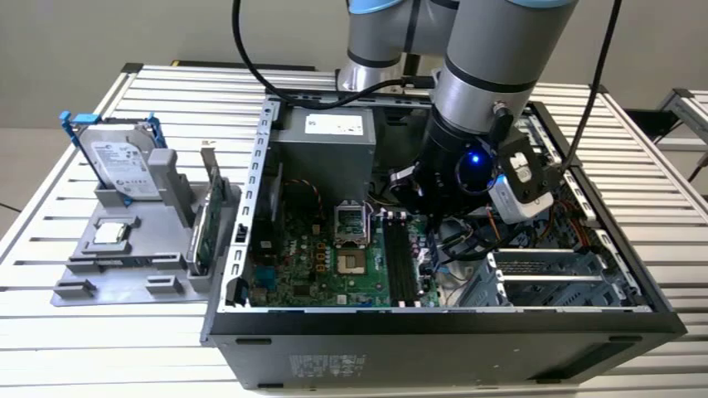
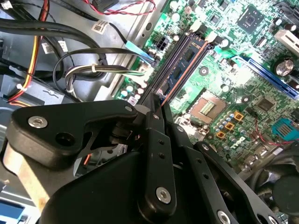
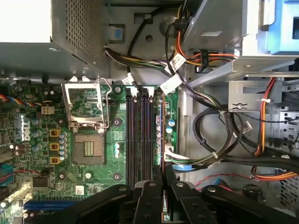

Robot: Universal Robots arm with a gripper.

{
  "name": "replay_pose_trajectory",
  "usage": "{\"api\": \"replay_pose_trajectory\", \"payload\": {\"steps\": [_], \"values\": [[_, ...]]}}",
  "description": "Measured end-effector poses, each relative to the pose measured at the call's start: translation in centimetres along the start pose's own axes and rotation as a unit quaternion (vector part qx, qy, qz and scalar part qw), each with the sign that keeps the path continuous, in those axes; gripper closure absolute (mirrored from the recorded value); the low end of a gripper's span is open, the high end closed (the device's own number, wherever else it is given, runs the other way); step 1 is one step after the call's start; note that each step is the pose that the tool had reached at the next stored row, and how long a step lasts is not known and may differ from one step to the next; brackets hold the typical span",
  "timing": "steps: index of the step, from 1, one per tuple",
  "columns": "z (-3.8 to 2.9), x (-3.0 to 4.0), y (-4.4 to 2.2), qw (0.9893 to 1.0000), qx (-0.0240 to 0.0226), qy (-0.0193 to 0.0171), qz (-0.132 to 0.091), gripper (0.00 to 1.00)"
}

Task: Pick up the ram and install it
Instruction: 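Insert the ram into the slot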

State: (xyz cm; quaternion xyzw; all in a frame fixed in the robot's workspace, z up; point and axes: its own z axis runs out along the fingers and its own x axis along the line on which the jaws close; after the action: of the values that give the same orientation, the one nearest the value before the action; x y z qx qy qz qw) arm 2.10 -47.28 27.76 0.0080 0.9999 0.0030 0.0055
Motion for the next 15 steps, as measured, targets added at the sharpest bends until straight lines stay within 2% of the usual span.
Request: {"api": "replay_pose_trajectory", "payload": {"steps": [11, 15], "values": [[0.11, 0.03, 0.01, 1.0, -0.0004, 0.001, 0.0, 1.0], [0.46, 0.45, -0.01, 1.0, -0.0001, 0.0011, 0.0, 1.0]]}}
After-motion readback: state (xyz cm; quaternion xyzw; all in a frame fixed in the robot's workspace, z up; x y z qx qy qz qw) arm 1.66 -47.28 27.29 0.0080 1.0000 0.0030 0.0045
